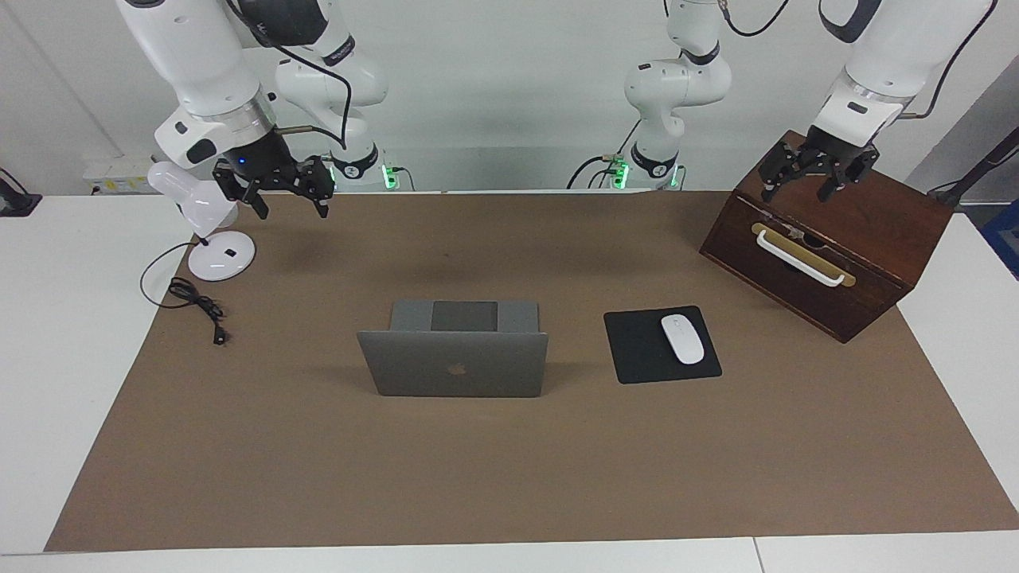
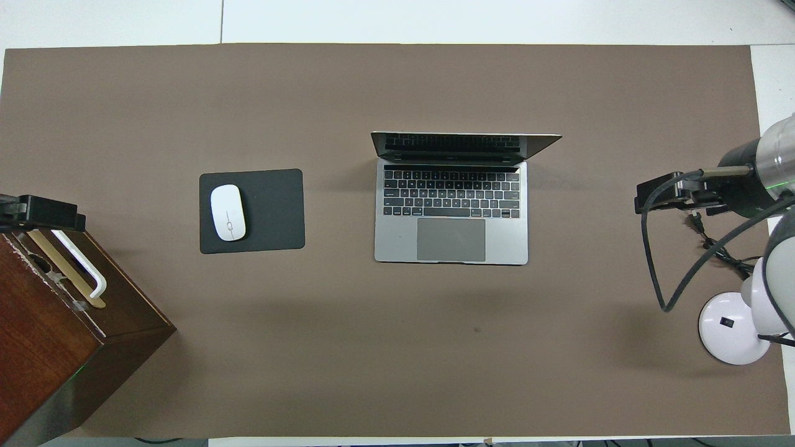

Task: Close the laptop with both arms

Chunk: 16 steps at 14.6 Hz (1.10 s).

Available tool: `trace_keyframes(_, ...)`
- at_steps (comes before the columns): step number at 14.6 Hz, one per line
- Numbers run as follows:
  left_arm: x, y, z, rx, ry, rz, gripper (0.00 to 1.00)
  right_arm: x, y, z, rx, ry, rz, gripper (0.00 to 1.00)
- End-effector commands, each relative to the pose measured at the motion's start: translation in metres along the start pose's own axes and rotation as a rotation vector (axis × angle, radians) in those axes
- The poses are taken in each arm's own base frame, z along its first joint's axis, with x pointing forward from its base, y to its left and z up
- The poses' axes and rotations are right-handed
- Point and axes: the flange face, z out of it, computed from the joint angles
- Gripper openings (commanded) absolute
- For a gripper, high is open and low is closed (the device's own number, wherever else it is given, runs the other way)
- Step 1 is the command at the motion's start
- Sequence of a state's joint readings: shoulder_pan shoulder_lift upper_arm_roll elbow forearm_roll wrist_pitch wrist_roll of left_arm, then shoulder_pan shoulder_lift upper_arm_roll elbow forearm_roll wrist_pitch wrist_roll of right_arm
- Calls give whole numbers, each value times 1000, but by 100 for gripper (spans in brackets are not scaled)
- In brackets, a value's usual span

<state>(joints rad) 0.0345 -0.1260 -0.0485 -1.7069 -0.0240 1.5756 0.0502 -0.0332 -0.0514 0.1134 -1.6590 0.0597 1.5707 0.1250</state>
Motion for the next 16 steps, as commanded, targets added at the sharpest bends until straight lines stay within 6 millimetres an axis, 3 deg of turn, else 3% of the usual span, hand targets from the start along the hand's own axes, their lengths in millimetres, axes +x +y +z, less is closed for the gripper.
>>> trace_keyframes(1,3,-1,-4,-23,19,-20,100,2,-3,-2,7,4,-31,100)
trace_keyframes(5,4,-2,-3,-53,20,-34,100,3,-15,-2,58,11,-33,100)
trace_keyframes(7,4,-2,-4,-50,23,-34,100,13,-16,6,73,16,-24,100)
trace_keyframes(8,5,-1,-3,-50,25,-33,95,20,-18,13,99,8,-4,100)
trace_keyframes(9,5,-1,-3,-50,25,-33,84,23,-22,10,117,20,33,100)
trace_keyframes(10,5,0,-4,-48,26,-31,52,26,-26,0,126,39,78,100)
trace_keyframes(11,5,0,-3,-48,26,-31,12,31,-35,3,131,37,116,100)
trace_keyframes(12,5,-2,-4,-48,31,-33,0,32,-44,1,137,42,141,100)
trace_keyframes(16,8,-2,-4,-51,54,-35,0,41,-51,-5,280,65,298,100)
